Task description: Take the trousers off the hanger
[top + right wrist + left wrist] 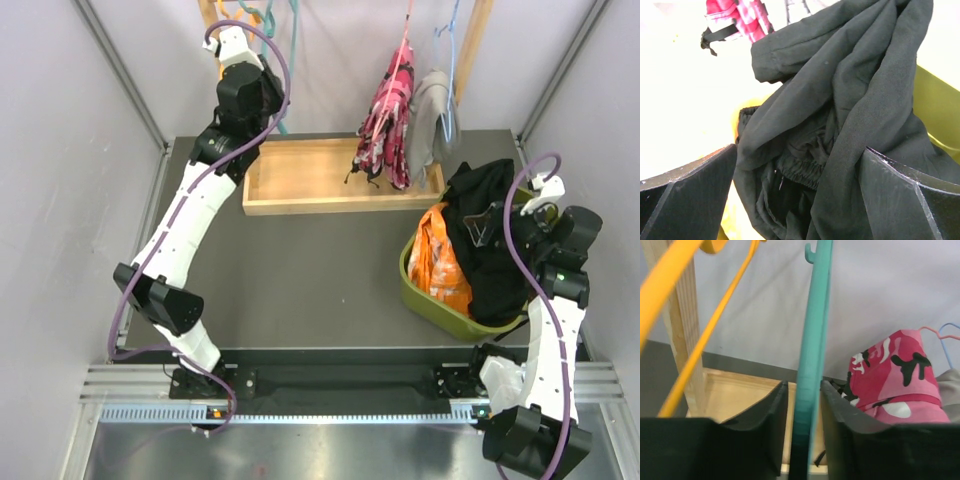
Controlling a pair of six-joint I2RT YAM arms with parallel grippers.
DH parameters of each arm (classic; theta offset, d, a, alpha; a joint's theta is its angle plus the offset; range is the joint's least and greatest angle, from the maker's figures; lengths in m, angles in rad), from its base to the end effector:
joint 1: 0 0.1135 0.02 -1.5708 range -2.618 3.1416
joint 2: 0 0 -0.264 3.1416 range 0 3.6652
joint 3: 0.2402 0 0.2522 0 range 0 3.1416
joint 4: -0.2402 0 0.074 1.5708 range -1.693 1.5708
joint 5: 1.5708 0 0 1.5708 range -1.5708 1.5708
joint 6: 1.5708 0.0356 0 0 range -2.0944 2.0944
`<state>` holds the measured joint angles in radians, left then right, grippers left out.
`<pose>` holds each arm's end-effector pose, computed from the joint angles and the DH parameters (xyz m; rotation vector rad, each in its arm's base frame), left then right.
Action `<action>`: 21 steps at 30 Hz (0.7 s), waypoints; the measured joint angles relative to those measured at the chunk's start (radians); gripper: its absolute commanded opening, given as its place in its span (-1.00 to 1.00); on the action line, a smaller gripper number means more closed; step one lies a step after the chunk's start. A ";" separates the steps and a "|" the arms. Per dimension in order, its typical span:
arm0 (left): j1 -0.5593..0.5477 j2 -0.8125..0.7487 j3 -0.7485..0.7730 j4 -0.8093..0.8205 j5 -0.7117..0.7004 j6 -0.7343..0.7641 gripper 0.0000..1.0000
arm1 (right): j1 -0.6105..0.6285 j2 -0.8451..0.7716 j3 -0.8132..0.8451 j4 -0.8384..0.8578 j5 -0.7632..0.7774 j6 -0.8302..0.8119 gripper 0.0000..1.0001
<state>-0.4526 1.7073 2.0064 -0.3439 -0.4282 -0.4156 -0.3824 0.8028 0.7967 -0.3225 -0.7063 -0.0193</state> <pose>0.3470 -0.1523 0.4998 -0.3006 1.5931 -0.3252 0.1734 -0.0448 0.3293 -0.1400 1.8308 0.3878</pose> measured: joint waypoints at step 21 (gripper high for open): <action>0.008 -0.298 -0.090 -0.017 0.301 0.026 0.93 | 0.010 -0.016 0.142 -0.144 -0.166 -0.241 0.99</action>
<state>-0.4450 1.4090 1.9163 -0.3611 -0.1272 -0.3901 -0.3729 0.7864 0.9382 -0.4664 -0.8722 -0.2607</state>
